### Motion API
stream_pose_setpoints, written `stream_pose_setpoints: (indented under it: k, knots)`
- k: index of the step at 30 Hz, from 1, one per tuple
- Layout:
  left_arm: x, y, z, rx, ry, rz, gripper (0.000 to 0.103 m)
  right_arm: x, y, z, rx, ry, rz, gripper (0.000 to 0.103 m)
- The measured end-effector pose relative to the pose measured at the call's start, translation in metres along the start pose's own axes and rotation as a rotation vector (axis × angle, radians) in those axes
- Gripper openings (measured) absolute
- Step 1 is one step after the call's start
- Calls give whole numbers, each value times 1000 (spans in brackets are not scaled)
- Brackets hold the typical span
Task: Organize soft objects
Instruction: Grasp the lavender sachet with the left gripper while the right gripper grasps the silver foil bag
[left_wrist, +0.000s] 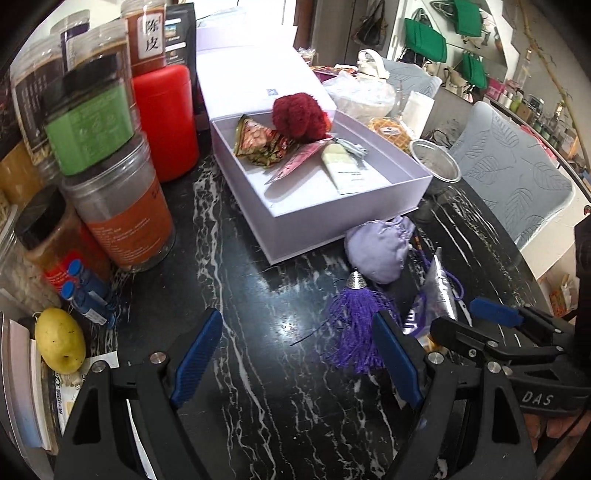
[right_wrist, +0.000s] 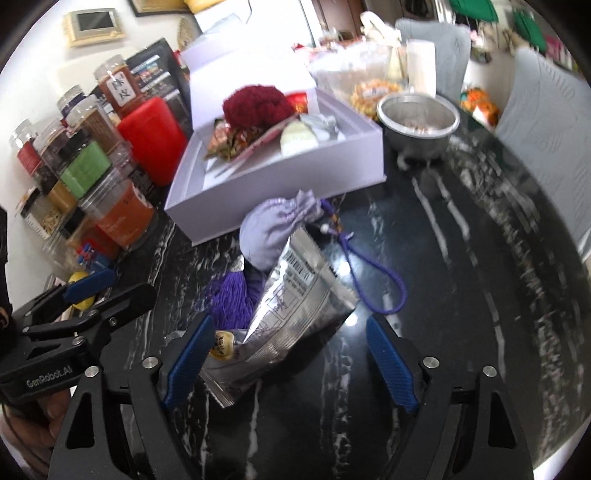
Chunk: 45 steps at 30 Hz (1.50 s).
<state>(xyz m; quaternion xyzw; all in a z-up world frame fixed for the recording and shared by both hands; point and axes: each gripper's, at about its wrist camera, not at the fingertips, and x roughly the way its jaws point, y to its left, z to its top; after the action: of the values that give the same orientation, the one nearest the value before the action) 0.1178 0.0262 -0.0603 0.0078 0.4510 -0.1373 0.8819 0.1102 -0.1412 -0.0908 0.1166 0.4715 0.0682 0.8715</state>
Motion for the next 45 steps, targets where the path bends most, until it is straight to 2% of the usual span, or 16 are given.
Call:
stream_pose_setpoints:
  k: [1,8,11,15,24,30,32,34,36,39,41,42,45]
  knots:
    - [1,2,1,-4,2,0,83,4,-2,1,22,7,22,81]
    - [8,2,10,-5,-8,-3,83,21,-13,4,84,54,61,50]
    - [13,-3,16,9,-7,-13,83,19,-17,5,79,48,87,43]
    - [23,-13,24,25,3,-40,83,12,-25,8,52,36,58,39]
    - [51,-47,35,68,25,-105,83,-5,-64,9,48,27,-46,39]
    - [78,-69,41,93,53,-103,83,-16,-82,11,14,-8,-149,39]
    - [85,-73,41,98,61,-117,83,-17,-85,13,10,-15,-158,40]
    - [90,-77,42,109,69,-125,83,-16,-88,14,18,-13,-159,43]
    - [95,-80,42,117,79,-117,83,-16,-90,14,30,-10,-164,59]
    - [103,-81,44,118,92,-97,83,-14,-90,11,37,-1,-154,67]
    - [104,-79,45,104,84,-97,72,-14,-90,10,49,6,-150,68]
    - [104,-78,46,99,76,-93,62,-14,-91,9,60,10,-148,68]
    - [102,-78,45,106,67,-77,56,-12,-92,5,88,27,-137,69]
